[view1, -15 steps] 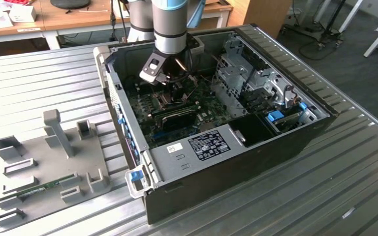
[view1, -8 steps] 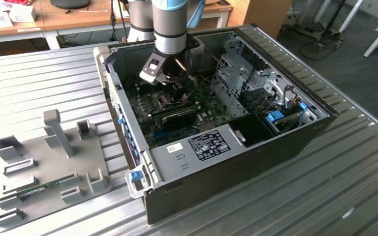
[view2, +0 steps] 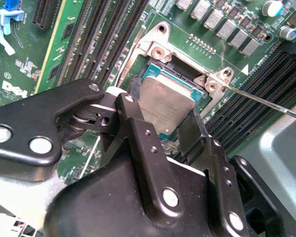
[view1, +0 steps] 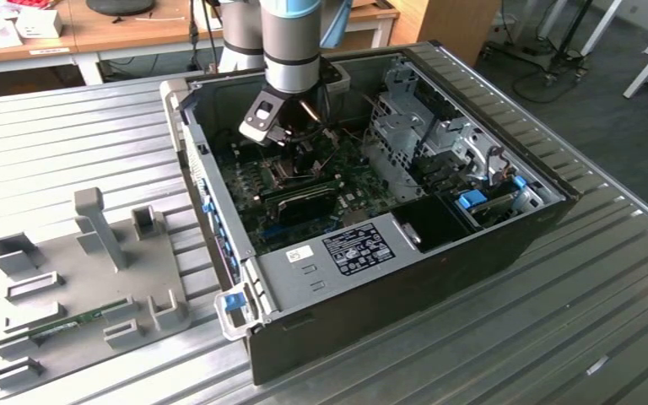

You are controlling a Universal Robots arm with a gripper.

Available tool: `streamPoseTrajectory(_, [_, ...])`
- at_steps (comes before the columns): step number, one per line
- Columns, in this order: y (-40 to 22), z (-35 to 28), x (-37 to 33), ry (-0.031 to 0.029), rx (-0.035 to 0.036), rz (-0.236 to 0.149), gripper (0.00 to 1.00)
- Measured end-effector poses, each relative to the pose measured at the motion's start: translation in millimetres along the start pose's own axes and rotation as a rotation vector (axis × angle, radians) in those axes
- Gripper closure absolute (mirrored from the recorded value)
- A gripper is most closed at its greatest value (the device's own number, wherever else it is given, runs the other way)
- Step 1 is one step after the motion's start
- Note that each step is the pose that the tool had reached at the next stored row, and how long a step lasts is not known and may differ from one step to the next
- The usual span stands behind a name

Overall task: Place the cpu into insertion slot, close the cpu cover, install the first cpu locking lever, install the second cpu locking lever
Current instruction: 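Place the cpu into insertion slot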

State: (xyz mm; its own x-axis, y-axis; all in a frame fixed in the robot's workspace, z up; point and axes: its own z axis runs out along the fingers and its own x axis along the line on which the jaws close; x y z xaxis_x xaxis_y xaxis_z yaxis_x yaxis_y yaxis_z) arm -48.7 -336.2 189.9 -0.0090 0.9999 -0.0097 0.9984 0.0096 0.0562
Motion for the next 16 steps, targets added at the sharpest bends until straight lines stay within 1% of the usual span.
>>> streamPoseTrajectory(16, [0.1, 0.4, 0.0, -0.0001, 0.0000, 0.002, 0.46])
